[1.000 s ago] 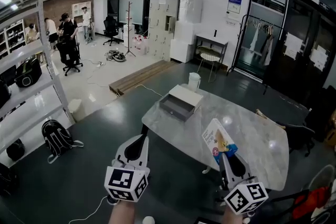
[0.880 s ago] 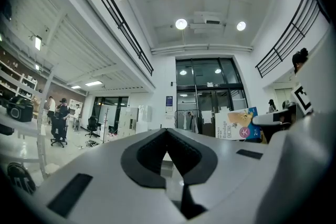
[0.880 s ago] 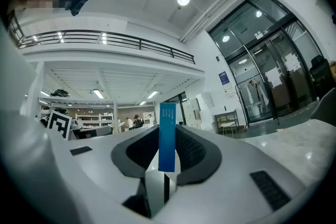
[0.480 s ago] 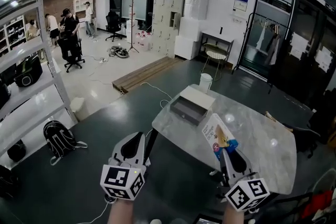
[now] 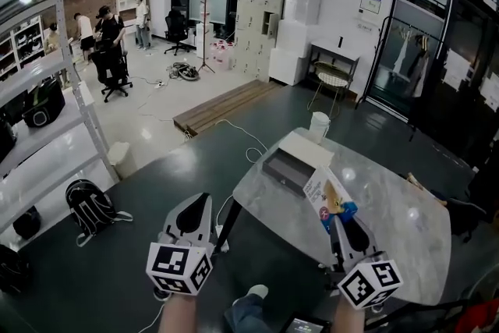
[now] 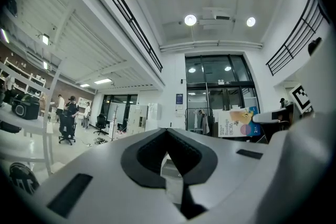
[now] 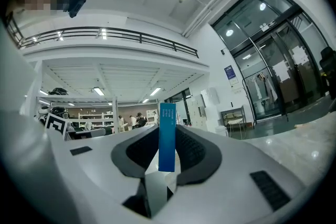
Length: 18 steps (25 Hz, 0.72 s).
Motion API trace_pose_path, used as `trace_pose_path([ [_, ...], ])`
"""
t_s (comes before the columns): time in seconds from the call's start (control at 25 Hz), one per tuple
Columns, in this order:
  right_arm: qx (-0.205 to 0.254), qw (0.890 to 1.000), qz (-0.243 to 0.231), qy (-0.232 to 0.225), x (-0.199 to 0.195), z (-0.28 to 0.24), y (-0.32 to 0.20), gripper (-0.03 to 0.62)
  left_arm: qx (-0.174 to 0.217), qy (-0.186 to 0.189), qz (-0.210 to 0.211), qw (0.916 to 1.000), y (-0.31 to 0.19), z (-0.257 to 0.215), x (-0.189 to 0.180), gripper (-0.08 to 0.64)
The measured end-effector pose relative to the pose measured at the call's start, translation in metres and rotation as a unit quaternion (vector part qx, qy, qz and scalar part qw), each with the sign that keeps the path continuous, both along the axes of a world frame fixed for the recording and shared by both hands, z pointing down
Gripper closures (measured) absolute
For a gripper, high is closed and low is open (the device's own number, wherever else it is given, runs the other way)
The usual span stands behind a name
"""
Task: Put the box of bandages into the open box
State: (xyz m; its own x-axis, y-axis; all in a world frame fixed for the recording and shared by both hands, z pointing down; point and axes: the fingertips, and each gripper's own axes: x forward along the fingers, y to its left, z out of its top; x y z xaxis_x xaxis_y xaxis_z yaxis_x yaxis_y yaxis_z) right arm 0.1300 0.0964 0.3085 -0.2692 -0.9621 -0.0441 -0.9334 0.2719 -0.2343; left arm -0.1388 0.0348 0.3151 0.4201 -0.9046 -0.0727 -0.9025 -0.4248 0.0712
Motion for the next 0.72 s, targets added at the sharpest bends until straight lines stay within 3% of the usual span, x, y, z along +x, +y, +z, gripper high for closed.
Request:
trace_pose_path([
  [0.36,-0.002,1.0,0.0,-0.018,0.015,0.003,-0.122,0.482,-0.001,-0.014,0.007,0.9999,-0.121,-0.002,0.019,0.548],
  [0.72,-0.007,1.0,0.001,-0.018,0.032,-0.006,-0.212,0.482,-0.001,-0.009,0.01,0.9999,-0.218,-0.013,0.036,0.548],
])
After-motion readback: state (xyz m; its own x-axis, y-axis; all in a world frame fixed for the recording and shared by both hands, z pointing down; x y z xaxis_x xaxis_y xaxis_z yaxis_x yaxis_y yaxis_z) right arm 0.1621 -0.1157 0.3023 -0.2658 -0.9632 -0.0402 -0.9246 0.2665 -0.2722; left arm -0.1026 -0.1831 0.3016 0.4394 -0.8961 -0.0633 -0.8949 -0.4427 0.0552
